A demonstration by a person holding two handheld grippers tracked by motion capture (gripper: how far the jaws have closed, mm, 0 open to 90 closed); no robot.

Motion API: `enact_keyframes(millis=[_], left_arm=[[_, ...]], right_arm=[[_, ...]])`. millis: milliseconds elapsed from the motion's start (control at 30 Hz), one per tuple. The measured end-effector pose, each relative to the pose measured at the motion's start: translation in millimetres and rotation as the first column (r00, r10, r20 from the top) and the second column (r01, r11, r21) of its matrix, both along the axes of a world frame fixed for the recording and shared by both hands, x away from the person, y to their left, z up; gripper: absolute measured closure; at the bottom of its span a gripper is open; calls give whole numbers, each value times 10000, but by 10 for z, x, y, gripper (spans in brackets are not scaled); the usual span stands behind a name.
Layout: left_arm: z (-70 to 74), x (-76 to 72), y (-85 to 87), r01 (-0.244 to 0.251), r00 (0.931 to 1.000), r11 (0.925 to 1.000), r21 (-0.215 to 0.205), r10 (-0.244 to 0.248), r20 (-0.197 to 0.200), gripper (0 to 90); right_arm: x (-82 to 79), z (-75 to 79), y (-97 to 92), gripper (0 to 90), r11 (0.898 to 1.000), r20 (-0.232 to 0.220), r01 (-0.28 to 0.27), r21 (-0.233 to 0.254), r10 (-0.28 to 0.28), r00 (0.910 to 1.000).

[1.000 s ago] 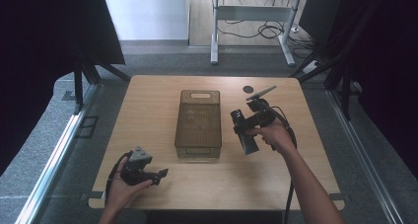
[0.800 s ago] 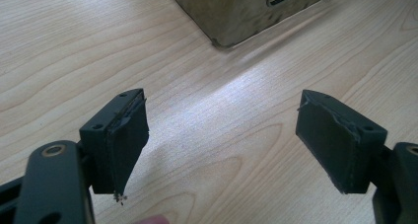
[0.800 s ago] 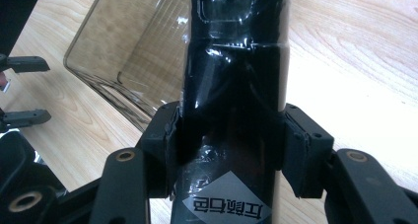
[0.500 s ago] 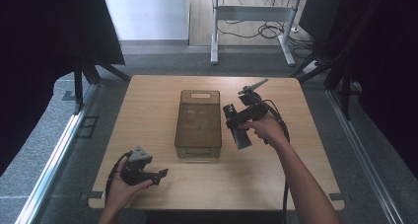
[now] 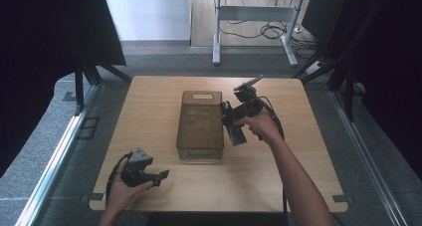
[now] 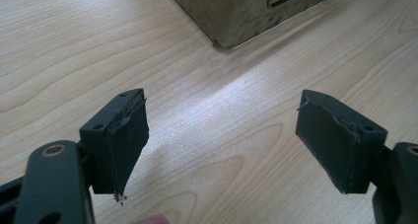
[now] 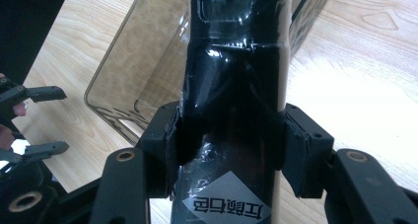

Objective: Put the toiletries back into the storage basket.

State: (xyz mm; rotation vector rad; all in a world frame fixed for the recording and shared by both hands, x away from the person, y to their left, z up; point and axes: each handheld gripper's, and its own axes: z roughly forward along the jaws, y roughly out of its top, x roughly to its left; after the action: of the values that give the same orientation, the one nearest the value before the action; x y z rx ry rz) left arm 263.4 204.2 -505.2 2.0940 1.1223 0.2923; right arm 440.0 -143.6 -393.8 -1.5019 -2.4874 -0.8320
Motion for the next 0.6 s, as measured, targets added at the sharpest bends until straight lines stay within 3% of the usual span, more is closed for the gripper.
enact_keyframes(millis=[600], left_arm=[[-7,4,-5,11,10000,10000,-13,-11,-29,203]], right_arm=[[94,-37,213,470,9999,-121,-71,128,73,9999]])
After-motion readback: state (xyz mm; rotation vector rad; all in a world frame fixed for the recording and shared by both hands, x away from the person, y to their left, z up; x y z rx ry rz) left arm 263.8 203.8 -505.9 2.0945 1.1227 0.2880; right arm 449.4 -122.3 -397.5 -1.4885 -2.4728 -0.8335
